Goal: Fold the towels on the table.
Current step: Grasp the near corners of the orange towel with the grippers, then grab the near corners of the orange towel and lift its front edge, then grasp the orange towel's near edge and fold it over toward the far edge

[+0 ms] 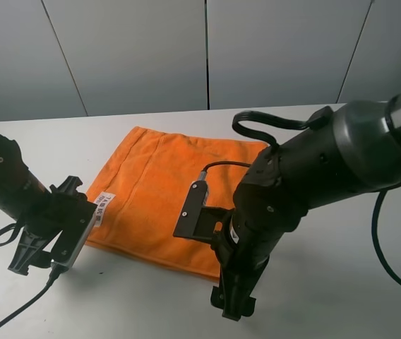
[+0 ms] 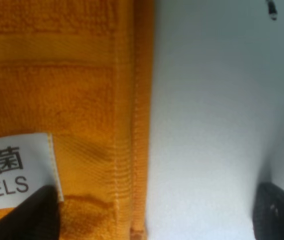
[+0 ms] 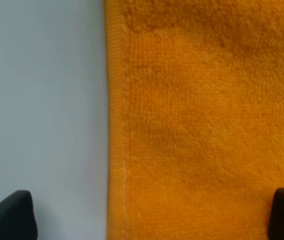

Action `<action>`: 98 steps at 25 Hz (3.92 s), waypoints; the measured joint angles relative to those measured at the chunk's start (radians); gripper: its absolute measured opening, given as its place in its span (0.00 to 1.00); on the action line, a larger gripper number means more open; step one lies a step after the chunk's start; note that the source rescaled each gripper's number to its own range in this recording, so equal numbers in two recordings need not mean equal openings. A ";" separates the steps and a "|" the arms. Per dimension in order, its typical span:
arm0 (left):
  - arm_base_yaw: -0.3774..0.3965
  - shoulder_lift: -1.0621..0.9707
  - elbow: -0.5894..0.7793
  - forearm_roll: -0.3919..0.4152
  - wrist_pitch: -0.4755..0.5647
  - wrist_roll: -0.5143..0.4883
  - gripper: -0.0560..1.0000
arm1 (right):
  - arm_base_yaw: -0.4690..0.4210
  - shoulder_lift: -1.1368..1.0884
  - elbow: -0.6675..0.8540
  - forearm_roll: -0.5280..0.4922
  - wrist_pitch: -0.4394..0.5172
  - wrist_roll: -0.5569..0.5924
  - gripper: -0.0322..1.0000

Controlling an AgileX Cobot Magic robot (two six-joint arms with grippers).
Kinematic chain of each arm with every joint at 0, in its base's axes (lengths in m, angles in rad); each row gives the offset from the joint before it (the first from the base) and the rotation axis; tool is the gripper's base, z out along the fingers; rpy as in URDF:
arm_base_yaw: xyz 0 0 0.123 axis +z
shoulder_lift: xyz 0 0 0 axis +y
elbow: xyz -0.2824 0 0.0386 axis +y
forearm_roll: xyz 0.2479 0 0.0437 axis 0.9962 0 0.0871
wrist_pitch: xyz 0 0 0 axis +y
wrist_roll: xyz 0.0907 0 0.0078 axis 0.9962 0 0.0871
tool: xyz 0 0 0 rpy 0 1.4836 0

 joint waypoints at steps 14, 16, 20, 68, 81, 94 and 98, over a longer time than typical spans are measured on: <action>0.000 0.003 -0.002 0.000 0.000 0.000 1.00 | 0.067 0.036 -0.013 -0.202 0.030 0.240 1.00; 0.000 0.003 -0.002 0.000 0.000 0.000 1.00 | 0.067 0.036 -0.015 -0.204 0.033 0.241 1.00; 0.000 0.003 -0.002 0.000 0.000 -0.003 1.00 | 0.067 0.036 -0.015 -0.204 0.036 0.243 1.00; 0.000 -0.372 0.021 -0.176 0.060 -0.309 0.06 | 0.051 -0.153 -0.076 -0.681 0.366 0.390 0.04; 0.000 -0.406 0.021 -0.005 -0.190 -0.550 0.06 | -0.133 -0.163 -0.226 -0.746 0.291 0.336 0.04; 0.000 -0.219 -0.075 0.001 -0.435 -0.548 0.05 | -0.280 -0.163 -0.243 -0.791 0.133 0.269 0.03; 0.000 -0.162 -0.138 -0.001 -0.437 -0.548 0.05 | -0.291 -0.115 -0.262 -0.839 0.124 0.269 0.03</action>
